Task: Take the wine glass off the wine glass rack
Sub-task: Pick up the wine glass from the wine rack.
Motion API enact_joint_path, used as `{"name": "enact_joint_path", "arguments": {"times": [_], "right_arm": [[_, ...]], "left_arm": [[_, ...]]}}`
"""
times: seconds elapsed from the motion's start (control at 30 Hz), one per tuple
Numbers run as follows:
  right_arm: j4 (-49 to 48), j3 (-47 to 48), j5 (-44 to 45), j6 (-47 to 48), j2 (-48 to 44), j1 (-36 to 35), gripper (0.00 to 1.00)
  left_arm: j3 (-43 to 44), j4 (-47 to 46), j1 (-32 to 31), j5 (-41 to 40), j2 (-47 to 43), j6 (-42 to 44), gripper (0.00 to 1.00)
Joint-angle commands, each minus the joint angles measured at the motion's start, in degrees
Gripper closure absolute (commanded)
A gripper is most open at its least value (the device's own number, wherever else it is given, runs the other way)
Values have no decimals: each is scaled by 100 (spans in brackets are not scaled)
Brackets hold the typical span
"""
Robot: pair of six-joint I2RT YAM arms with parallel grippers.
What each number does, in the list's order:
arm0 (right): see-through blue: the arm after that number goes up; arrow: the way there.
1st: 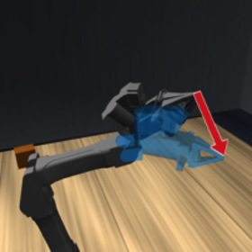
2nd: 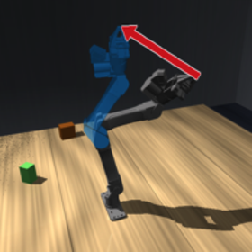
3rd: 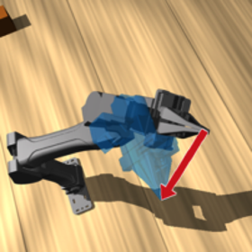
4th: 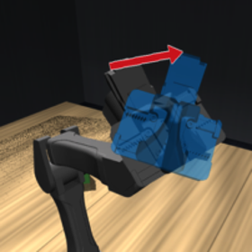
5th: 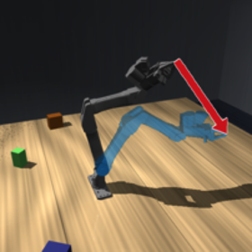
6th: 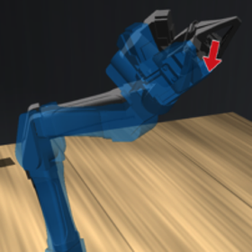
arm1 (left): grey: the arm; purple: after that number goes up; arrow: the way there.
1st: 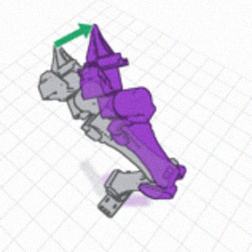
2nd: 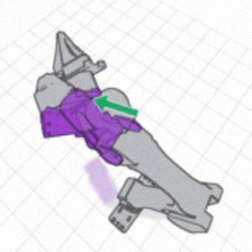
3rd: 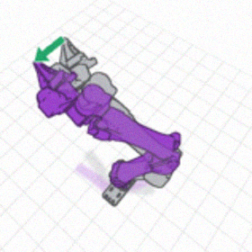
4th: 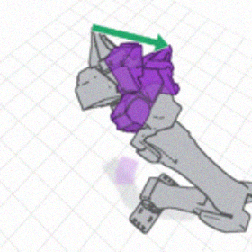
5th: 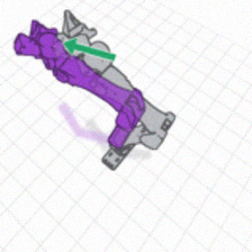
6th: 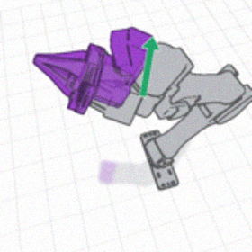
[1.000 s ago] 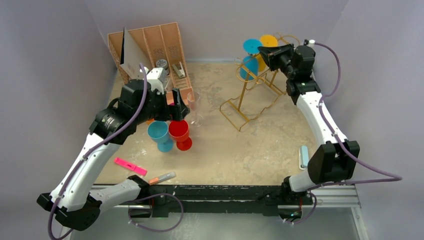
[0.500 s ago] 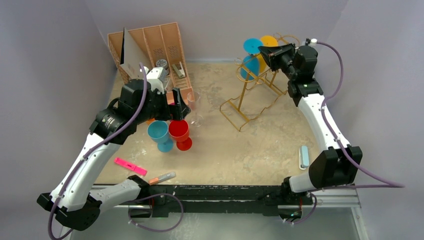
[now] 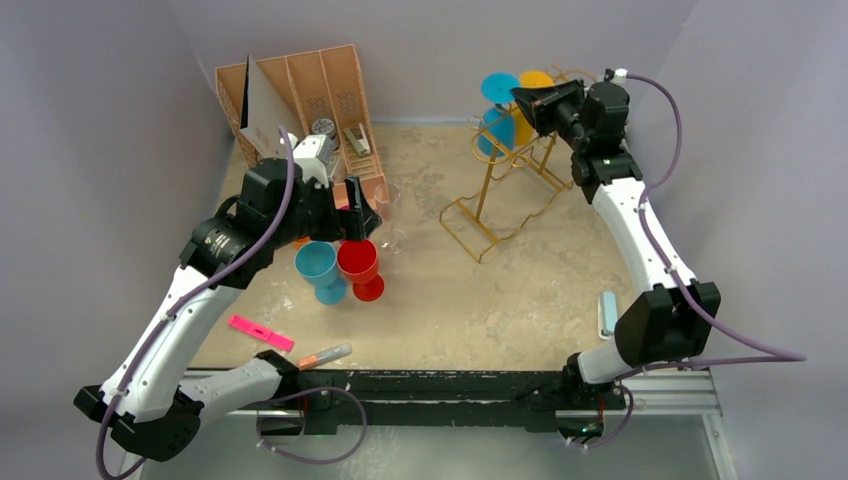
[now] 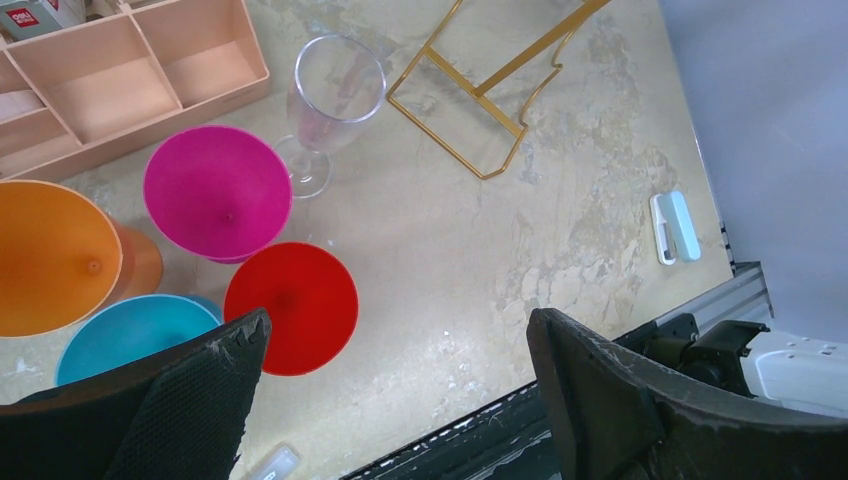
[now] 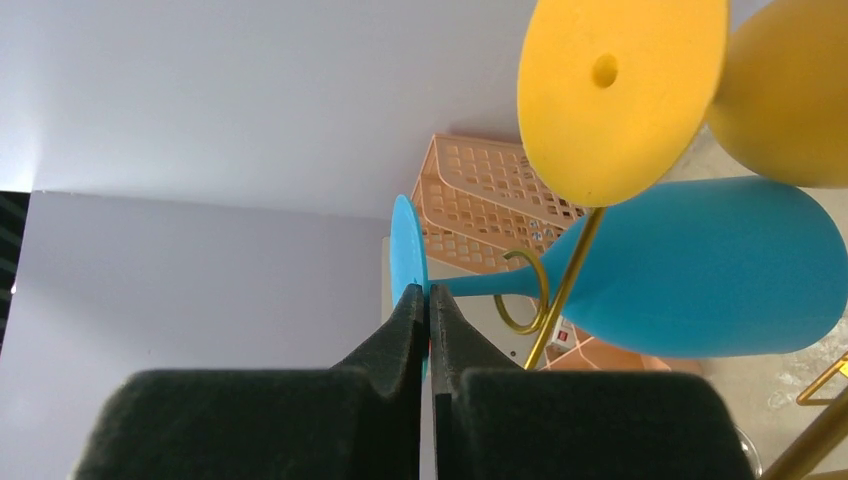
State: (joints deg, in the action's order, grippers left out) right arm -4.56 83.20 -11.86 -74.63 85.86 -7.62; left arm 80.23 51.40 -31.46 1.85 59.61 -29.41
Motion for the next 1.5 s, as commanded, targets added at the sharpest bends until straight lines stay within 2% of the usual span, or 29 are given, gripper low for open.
{"name": "enact_joint_path", "arguments": {"times": [0.0,0.5,0.8,1.33,1.47], "right_arm": [[-19,406,71,122,10,-59,100],[148,805,-69,214,290,-214,100],[186,563,457,247,89,-214,100],[-593,1053,-1517,254,337,-214,100],[-1141,1123,-2023,192,409,-214,100]], "left_arm": [[43,-190,37,90,21,-48,2],[46,-157,35,71,-20,-12,2],[41,-156,35,67,-9,-3,2],[46,-121,38,44,-71,6,2],[46,-134,35,53,-74,5,2]]}}
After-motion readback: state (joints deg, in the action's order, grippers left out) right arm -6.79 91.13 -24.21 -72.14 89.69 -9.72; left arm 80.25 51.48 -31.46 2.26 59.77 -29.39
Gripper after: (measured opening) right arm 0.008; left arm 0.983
